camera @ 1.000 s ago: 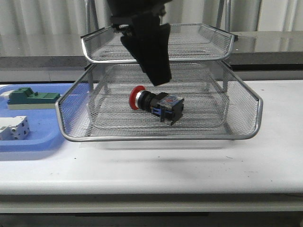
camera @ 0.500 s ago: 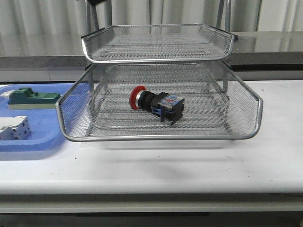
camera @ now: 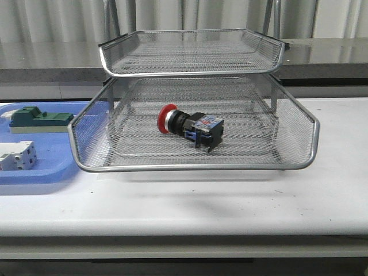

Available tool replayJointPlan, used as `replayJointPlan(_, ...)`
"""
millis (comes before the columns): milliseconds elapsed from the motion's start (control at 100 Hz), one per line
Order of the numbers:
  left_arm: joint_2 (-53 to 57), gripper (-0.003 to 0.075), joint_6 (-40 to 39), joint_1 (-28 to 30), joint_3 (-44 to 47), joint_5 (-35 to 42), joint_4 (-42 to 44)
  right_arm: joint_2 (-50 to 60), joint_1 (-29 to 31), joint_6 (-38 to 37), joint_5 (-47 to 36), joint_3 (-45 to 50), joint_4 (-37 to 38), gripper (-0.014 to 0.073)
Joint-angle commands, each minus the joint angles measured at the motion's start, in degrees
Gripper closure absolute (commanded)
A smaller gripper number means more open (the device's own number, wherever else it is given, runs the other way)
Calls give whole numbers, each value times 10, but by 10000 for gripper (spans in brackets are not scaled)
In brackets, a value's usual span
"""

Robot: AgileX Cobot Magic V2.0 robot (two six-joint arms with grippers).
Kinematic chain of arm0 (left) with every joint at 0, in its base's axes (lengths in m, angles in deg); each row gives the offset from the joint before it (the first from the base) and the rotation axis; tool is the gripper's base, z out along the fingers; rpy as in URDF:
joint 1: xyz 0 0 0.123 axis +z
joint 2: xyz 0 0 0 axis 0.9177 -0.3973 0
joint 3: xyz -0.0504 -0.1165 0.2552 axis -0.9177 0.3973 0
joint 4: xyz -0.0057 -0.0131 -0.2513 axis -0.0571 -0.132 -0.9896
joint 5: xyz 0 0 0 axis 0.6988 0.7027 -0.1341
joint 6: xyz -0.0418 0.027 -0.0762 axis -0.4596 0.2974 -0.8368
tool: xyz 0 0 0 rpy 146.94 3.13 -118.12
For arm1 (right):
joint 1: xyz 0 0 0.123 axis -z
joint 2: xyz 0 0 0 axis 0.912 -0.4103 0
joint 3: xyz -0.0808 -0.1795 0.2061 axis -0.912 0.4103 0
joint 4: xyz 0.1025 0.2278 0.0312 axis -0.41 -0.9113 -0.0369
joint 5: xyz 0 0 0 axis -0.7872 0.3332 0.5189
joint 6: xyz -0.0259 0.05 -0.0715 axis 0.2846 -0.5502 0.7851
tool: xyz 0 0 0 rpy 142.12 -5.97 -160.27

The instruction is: Place button on rack with both arms

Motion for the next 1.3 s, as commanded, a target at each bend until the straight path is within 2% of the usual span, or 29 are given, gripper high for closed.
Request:
replayJointPlan(0,69,300,-22,20,45,87,-8,-3,3,2,-37,-19,4,664)
replayJointPlan(290,263,301,-31,57,268,281,-35,-3,3,2,-37,-19,4,664)
replayJointPlan(580,429,301,-31,57,483,458,-135,-3,3,2,-37,-19,4,664)
replayJointPlan(820,537,301,-31,57,608,598,-135,-3,3,2,-37,-19,4,664)
replayJointPlan(910,559,301,-31,57,628,619,-134,-3,3,2,-37,-19,4,664)
replayJointPlan(1290,565,302,-31,57,638,621,-134,-3,3,2,-37,-19,4,664)
